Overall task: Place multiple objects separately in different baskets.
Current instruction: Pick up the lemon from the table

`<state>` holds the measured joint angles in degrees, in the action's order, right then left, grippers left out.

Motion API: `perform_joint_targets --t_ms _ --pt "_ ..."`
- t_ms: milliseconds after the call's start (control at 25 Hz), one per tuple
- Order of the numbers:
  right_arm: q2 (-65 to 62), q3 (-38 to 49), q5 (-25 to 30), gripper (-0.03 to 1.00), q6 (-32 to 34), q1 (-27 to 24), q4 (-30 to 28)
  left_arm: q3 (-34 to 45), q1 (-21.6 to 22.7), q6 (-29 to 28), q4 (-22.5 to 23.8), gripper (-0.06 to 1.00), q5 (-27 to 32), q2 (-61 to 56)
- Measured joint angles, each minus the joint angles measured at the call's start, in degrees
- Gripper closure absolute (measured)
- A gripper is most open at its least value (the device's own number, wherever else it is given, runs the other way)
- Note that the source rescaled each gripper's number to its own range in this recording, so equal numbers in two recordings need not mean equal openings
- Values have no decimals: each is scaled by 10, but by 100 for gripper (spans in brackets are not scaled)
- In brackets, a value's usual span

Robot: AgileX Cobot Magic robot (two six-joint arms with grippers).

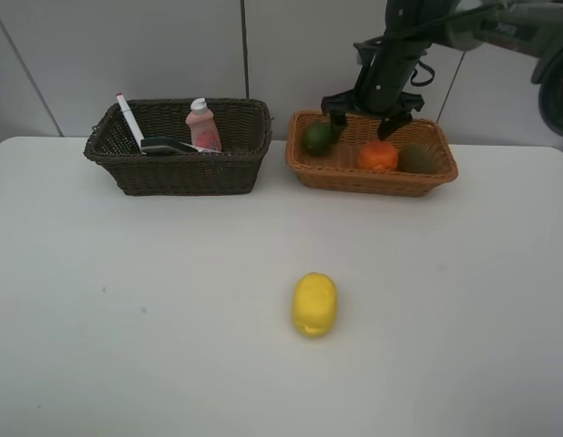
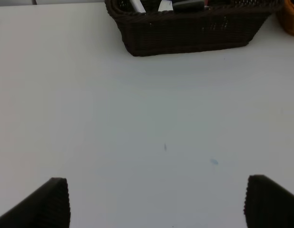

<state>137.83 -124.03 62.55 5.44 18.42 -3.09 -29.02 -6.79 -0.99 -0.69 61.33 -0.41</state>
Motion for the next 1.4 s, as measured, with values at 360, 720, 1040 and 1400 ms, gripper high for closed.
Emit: perform_joint_targets --t_ms 360,720,1040,1400 --pt "-90 25 69 -3 27 0 41 0 0 0 0 -1 0 0" --pt "-283 290 70 -3 73 36 59 0 0 0 0 -1 0 0" --pt "-372 529 41 -3 173 179 69 0 0 0 0 -1 0 0" --pt "-371 618 -102 -3 236 246 85 0 0 0 0 -1 0 0"
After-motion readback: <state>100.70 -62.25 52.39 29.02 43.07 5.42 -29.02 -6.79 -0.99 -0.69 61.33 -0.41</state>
